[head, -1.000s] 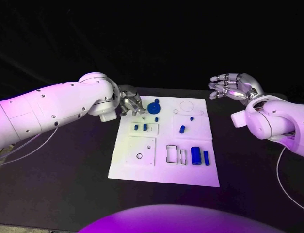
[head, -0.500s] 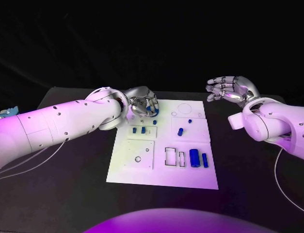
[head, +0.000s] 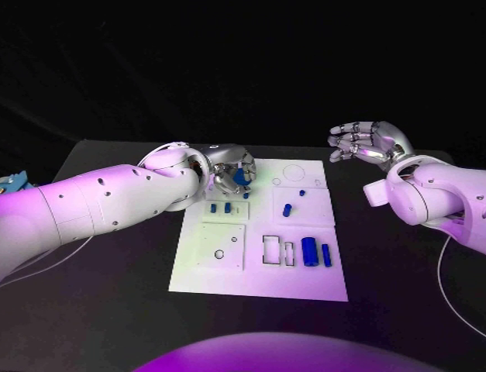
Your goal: Assemble the parts on the task board
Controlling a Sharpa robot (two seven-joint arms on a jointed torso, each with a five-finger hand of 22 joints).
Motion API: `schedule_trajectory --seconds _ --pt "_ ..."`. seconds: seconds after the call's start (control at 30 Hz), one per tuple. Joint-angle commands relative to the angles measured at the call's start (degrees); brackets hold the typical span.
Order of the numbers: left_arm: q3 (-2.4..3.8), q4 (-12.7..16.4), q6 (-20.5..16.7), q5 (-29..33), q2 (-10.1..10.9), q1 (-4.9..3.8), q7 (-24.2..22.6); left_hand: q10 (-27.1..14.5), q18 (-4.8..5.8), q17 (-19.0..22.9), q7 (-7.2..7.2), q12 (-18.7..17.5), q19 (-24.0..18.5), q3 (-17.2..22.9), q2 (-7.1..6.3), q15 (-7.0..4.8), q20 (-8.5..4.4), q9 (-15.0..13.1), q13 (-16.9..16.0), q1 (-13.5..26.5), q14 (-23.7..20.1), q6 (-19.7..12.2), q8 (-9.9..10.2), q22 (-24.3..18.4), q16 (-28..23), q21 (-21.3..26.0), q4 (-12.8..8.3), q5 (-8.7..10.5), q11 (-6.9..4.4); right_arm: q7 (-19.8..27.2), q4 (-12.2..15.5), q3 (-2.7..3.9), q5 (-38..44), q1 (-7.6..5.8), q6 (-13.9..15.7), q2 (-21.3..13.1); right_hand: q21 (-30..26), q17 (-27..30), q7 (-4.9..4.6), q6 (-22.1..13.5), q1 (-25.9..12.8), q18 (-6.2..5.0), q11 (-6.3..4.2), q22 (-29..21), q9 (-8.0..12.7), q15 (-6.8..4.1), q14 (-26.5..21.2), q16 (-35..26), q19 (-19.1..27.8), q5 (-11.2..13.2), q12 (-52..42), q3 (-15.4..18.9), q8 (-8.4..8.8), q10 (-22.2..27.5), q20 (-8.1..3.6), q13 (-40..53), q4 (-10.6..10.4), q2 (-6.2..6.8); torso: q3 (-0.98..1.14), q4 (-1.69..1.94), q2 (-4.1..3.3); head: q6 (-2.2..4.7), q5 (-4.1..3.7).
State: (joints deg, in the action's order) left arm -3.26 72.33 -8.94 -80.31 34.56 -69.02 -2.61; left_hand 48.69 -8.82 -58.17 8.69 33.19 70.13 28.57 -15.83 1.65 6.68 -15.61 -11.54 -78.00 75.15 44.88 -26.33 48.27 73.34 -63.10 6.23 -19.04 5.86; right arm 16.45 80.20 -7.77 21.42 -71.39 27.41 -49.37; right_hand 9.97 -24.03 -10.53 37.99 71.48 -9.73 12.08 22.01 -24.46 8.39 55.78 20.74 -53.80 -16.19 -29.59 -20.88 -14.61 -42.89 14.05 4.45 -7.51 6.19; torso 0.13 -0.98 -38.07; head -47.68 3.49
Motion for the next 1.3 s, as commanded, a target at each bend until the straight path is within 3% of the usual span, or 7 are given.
schedule_trajectory --seconds 0.03,0.27,0.33,0.57,0.9,1.3 --pt "0.02 -0.07 3.51 -4.8 -0.45 0.04 2.01 0.39 0.82 -0.19 -0.29 -0.69 0.85 -1.37 0.25 -0.09 0.0 0.14 0.63 0.56 0.81 0.57 0.65 2.08 1.04 -1.72 0.31 3.06 -0.04 0.59 0.1 0.02 0.06 0.03 -0.68 -0.03 -0.26 0.02 -5.43 -0.24 -0.21 -0.53 -0.04 -0.08 0.05 -0.05 0.02 -0.39 -0.39 -0.27 -0.33 0.31 -0.23 0.42 0.05 -0.05 0.01 -0.13 0.0 0.07 0.01 -0.14 -0.12" --pt "0.02 -0.79 5.74 -5.92 -1.03 0.05 3.27 -0.06 0.94 0.8 -0.02 -1.44 0.9 -2.95 0.36 -0.01 0.14 0.22 1.39 0.68 0.74 1.15 1.23 2.94 1.33 -2.47 0.76 5.82 0.08 0.63 0.12 0.02 0.06 0.03 -0.66 -0.02 -0.26 0.02 -5.43 -0.24 -0.21 -0.53 -0.04 -0.08 0.05 -0.05 0.02 -0.39 -0.39 -0.27 -0.33 0.31 -0.23 0.42 0.05 -0.05 0.01 -0.13 0.03 0.0 0.04 -0.17 -0.14" --pt "0.01 -1.08 6.27 -6.08 -1.29 0.05 3.47 0.17 1.03 1.04 -0.02 -1.53 1.05 -3.93 0.64 -0.04 0.19 0.19 1.66 0.57 0.83 1.7 1.38 3.56 1.63 -2.94 1.08 8.03 0.02 0.64 0.14 0.02 0.06 0.03 -0.66 -0.02 -0.26 0.02 -5.43 -0.24 -0.21 -0.53 -0.04 -0.08 0.05 -0.05 0.02 -0.39 -0.39 -0.27 -0.33 0.31 -0.23 0.42 0.05 -0.05 0.01 -0.13 0.0 -0.02 0.0 -0.16 -0.11" --pt "-0.01 -2.3 6.12 -6.34 -2.27 0.13 3.5 0.56 1.0 1.66 -0.03 -1.76 0.98 -3.72 1.56 -0.05 0.13 0.29 2.03 -0.87 0.79 1.94 1.83 3.66 1.78 -3.1 0.78 8.06 0.04 0.65 0.15 0.02 0.06 0.03 -0.67 0.03 -0.26 0.02 -5.43 -0.24 -0.21 -0.53 -0.04 -0.08 0.05 -0.05 0.02 -0.39 -0.39 -0.27 -0.33 0.31 -0.23 0.42 0.05 -0.05 0.01 -0.13 -0.06 -0.08 -0.02 -0.14 0.0" --pt "-0.03 -3.54 6.25 -5.87 -3.18 0.36 2.87 2.53 1.38 1.31 -0.37 -2.13 1.99 -1.0 3.18 -0.26 0.15 0.22 2.83 -3.38 1.55 3.62 2.08 5.89 2.93 -4.8 -0.34 7.63 -0.2 0.65 0.22 0.02 0.08 0.03 -0.66 0.08 -0.26 0.02 -5.43 -0.24 -0.21 -0.53 -0.04 -0.08 0.05 -0.05 0.02 -0.39 -0.39 -0.27 -0.33 0.31 -0.23 0.42 0.05 -0.05 0.01 -0.13 0.03 0.04 0.01 -0.32 -0.29" --pt "-0.04 -4.54 6.73 -4.86 -3.77 1.26 1.98 3.42 1.44 1.7 -0.37 -2.47 2.11 0.04 2.91 -0.38 0.0 0.23 3.25 -3.21 1.63 4.14 2.37 6.36 3.17 -5.24 -0.64 7.82 -0.31 0.65 0.27 0.02 0.23 0.02 -0.66 0.14 -0.32 0.01 -5.43 -0.28 0.01 -0.54 -0.05 -0.23 0.1 -0.06 0.05 -0.44 -0.47 -0.32 -0.45 0.31 -0.29 0.48 0.03 -0.17 0.1 -0.22 0.02 0.06 0.07 -0.46 -0.36"
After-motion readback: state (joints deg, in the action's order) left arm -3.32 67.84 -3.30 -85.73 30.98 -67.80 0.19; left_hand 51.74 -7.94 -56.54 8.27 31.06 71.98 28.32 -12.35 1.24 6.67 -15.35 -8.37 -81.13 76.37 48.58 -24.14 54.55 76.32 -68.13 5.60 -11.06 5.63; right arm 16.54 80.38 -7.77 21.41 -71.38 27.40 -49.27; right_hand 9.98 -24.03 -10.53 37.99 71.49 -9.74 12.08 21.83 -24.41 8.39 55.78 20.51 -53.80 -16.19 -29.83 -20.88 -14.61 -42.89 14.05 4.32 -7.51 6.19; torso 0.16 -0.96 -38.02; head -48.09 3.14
